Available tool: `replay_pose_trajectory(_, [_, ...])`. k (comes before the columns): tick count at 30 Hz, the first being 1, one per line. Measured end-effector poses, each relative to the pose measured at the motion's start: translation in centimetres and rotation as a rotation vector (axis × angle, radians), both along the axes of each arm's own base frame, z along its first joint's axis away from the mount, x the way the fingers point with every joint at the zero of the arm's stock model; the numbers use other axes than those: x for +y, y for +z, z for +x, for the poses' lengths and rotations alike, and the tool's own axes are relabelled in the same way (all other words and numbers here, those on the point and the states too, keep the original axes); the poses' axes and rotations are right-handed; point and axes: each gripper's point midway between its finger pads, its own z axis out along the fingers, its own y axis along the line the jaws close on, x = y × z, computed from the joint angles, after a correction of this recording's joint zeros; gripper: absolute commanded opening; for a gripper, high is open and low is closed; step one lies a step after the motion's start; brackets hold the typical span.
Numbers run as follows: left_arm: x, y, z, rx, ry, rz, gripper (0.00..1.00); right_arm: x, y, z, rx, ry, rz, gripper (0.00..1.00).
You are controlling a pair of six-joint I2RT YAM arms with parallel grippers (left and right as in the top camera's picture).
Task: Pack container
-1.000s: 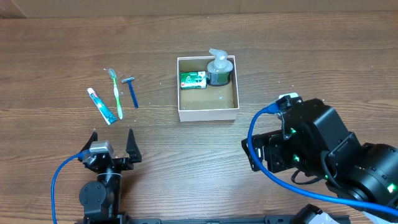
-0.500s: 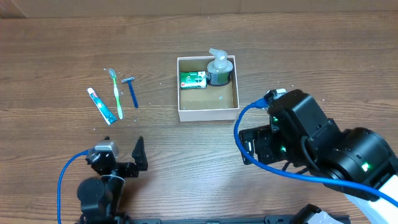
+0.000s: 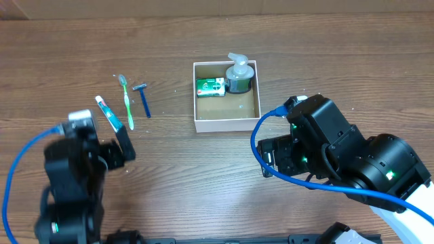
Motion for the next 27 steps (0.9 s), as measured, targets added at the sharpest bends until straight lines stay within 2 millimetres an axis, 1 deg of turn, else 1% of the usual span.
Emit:
replay_pose_trajectory(3, [0.3, -0.6, 2.3, 0.072, 0.004, -0.006, 1.00, 0.0, 0.0, 0.0, 0.000, 0.000, 0.000, 1.00])
replay_pose_trajectory(5, [0.3, -2.0, 3.7, 0.127, -0.003, -0.018, 1.00, 0.0, 0.0, 0.0, 0.000, 0.000, 0.001, 1.00])
replay_pose_trajectory(8, [-0.1, -4.0, 4.8, 0.192, -0.025, -0.046, 1.00, 0.0, 0.0, 0.0, 0.000, 0.000, 0.000, 1.00])
replay_pose_trajectory(11, [-0.9, -6.2, 5.7, 0.255, -0.064, -0.093, 1.00, 0.0, 0.0, 0.0, 0.001, 0.000, 0.000, 1.00])
replay_pose_trajectory(13, [-1.4, -6.9, 6.1, 0.274, -0.082, -0.120, 1.00, 0.0, 0.0, 0.1, -0.005, -0.001, 0.000, 1.00])
replay_pose_trajectory(22, [-1.7, -6.6, 6.4, 0.256, -0.094, -0.139, 1.00, 0.3, 0.1, 0.0, 0.003, 0.010, 0.015, 1.00])
replay_pose_trajectory(27, [-1.6, -6.0, 6.3, 0.234, -0.071, -0.149, 1.00, 0.7, -0.2, -1.1, 0.055, 0.036, 0.036, 1.00])
